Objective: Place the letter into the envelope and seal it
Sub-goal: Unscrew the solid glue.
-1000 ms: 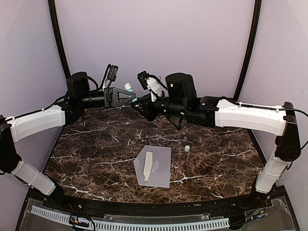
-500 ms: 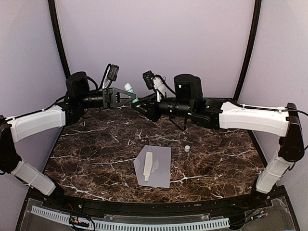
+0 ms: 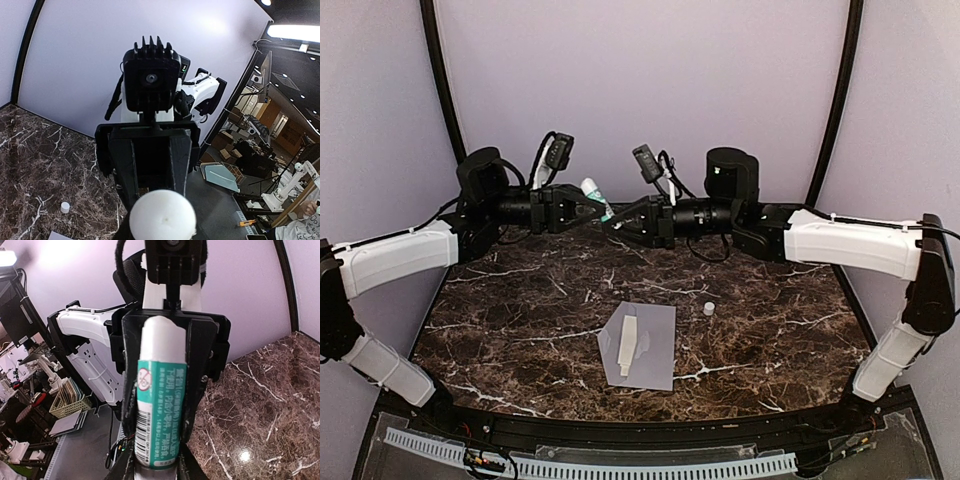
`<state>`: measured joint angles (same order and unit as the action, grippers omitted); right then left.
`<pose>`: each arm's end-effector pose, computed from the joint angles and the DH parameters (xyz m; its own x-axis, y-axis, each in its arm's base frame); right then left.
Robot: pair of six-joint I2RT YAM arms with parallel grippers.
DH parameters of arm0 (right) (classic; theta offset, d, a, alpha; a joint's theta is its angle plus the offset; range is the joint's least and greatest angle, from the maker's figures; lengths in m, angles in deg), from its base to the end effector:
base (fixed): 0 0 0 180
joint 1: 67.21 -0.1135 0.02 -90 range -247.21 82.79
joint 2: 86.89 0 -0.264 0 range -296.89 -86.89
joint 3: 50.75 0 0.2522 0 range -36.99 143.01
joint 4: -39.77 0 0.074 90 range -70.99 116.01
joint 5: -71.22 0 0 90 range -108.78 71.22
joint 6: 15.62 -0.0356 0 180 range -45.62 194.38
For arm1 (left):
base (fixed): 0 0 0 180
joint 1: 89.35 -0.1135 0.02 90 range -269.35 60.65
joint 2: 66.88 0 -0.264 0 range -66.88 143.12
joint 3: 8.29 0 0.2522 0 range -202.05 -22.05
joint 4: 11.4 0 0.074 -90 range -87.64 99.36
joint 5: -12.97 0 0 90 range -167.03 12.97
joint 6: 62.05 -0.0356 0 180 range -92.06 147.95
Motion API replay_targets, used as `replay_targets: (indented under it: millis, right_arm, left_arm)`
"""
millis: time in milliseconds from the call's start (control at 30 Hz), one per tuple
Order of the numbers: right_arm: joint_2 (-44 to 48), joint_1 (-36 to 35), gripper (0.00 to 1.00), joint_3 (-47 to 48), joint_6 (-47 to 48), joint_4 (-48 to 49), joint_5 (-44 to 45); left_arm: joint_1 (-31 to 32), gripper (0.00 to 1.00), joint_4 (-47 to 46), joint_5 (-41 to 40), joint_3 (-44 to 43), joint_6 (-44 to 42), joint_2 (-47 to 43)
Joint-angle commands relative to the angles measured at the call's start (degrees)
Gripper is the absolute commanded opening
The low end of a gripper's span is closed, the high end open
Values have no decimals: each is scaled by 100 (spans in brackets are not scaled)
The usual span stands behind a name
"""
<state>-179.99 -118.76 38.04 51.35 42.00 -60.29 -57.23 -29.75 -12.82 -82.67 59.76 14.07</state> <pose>0.2218 0.3172 0.3545 -0.4113 -0.0469 -0.9103 -0.9099 -0.0377 0.4131 0.2511 -0.1955 0.3636 -0.3685 -0.0394 -0.9288 0.9221 -0.1423 -0.3598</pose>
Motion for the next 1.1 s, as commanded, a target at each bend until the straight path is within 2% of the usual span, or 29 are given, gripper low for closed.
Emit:
replay_targets:
  millis: [0, 167, 300, 467, 700, 1067]
  right_arm:
    - [100, -13, 33, 213, 183, -5, 420]
    - [369, -20, 63, 166, 616, -682, 1443]
    - [512, -108, 70, 164, 1031, -1360, 2060]
    - [532, -231, 71, 152, 1168, -1863, 2504]
    - [161, -414, 59, 461, 1336, -2018, 2612]
    - [-104, -443, 52, 836, 1456, -2019, 2798]
  left_arm:
    - [62, 0, 124, 40, 14, -91, -128]
    - [51, 0, 730, -652, -70, -335, -206]
    - [-31, 0, 946, -1056, -118, -287, -155]
    - [-110, 0, 981, -1240, -110, -195, -112]
    - [-118, 0, 963, -1202, -114, -125, -30]
    - [-118, 0, 1005, -1165, -142, -138, -15]
